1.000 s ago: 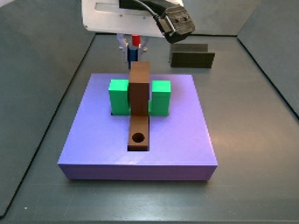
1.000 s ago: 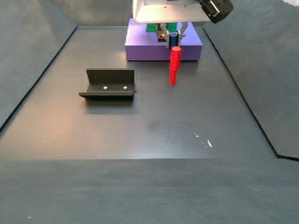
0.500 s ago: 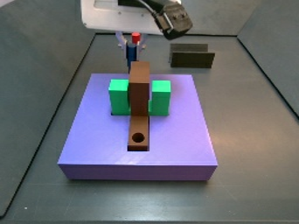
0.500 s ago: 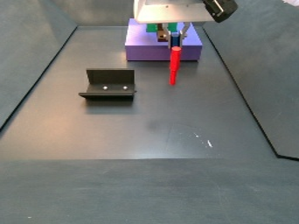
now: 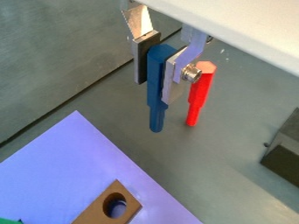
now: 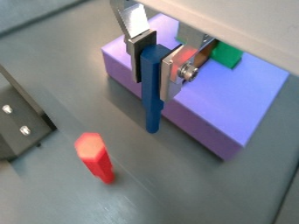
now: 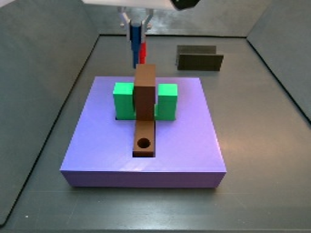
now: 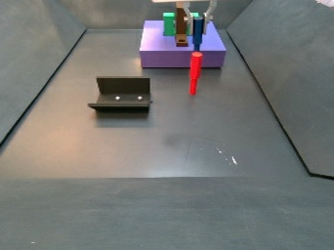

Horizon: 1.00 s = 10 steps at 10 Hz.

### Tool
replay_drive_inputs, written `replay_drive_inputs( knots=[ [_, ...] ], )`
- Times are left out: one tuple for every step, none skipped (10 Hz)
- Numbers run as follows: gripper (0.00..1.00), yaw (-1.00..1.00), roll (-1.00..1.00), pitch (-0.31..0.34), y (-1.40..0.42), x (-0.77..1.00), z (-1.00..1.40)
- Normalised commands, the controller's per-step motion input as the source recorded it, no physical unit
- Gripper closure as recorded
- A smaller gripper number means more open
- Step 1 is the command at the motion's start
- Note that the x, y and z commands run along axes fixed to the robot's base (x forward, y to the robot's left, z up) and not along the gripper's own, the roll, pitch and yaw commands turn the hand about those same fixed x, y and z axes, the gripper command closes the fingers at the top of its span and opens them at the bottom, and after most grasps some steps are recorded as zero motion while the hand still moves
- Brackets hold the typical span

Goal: Pick up the blue object. Move up. Move to above the board. Insert the blue object.
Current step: Move to above the board.

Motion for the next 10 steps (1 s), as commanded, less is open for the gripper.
replay_drive_inputs(
  knots=[
    [1.00, -0.01, 0.00, 0.029, 0.00, -0.02, 1.40],
    [1.00, -0.01, -0.03, 0.003, 0.00, -0.05, 1.40],
    [1.00, -0.01, -0.04, 0.020, 0.00, 0.00, 1.40],
    [1.00, 0.00, -0.03, 0.052, -0.01, 0.04, 1.40],
    [1.00, -0.01, -0.03, 0.091, 0.00, 0.03, 0.66],
    [1.00, 0.00, -0.03, 0.070, 0.00, 0.03, 0.29],
    [1.00, 0.02, 0.04, 0.058, -1.40, 0.37, 0.36],
    [1.00, 0.02, 0.10, 0.070, -1.40, 0.37, 0.36],
    [1.00, 0.03, 0.12, 0.130, -1.40, 0.42, 0.34],
    [1.00, 0.01, 0.07, 0.166, -0.99, 0.37, 0.25]
  ],
)
